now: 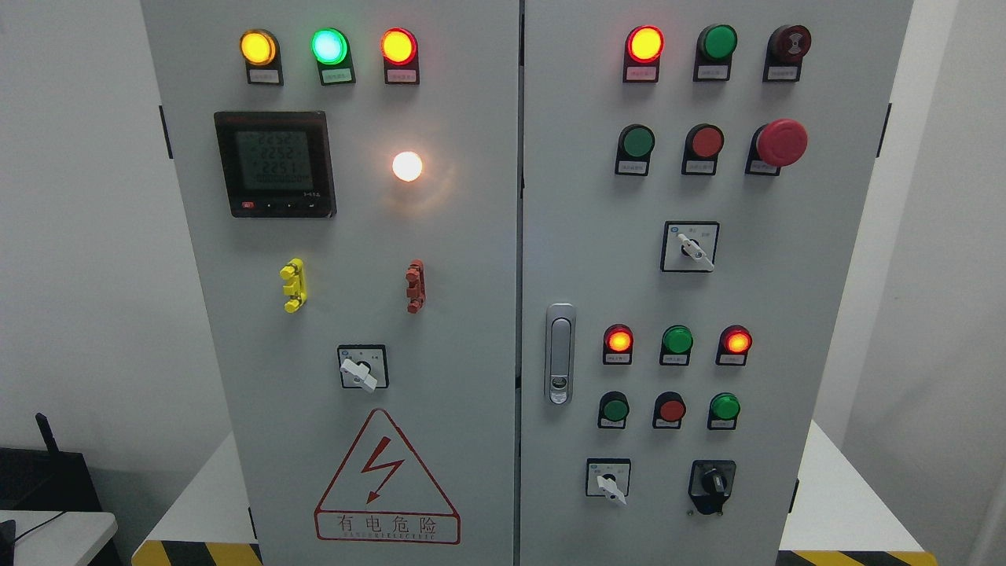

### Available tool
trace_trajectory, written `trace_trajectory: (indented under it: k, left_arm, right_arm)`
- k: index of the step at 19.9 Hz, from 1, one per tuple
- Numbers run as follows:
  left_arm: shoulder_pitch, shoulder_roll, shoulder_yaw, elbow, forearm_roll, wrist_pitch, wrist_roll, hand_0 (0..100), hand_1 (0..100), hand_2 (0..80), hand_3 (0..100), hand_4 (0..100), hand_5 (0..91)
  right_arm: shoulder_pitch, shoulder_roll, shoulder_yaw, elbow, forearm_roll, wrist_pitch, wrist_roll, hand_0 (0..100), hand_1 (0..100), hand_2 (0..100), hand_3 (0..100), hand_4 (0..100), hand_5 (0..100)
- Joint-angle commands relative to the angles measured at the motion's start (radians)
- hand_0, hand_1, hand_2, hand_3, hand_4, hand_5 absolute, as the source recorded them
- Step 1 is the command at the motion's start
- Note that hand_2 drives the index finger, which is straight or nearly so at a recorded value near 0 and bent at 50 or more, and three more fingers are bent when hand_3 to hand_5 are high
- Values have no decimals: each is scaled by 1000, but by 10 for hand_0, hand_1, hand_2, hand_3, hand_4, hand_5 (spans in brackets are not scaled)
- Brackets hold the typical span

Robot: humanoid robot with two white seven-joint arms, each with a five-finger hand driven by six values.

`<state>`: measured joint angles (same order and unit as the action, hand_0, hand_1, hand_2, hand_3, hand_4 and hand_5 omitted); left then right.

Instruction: Turn on light switch 1

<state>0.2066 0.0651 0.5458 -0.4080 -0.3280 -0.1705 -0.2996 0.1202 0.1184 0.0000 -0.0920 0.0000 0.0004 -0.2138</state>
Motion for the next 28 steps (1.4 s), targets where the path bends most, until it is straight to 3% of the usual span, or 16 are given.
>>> trace_trajectory:
  k: [1, 6, 28]
  left_arm:
    - [-49, 12, -310, 354, -3, 58, -6, 275, 96, 0, 0, 0, 0]
    - [-88, 4, -349, 353, 1, 82, 49, 274, 50, 0, 0, 0, 0]
    - [-99, -4, -339, 353, 29, 80, 73, 237, 21, 0, 0, 0, 0]
  right_arm:
    - [-1, 0, 23, 0, 5, 0, 1, 120, 389, 0, 0, 0, 0]
    - [1, 0, 23, 0, 5, 0, 1, 120, 389, 0, 0, 0, 0]
    - [1, 0, 23, 0, 5, 0, 1, 120, 389, 0, 0, 0, 0]
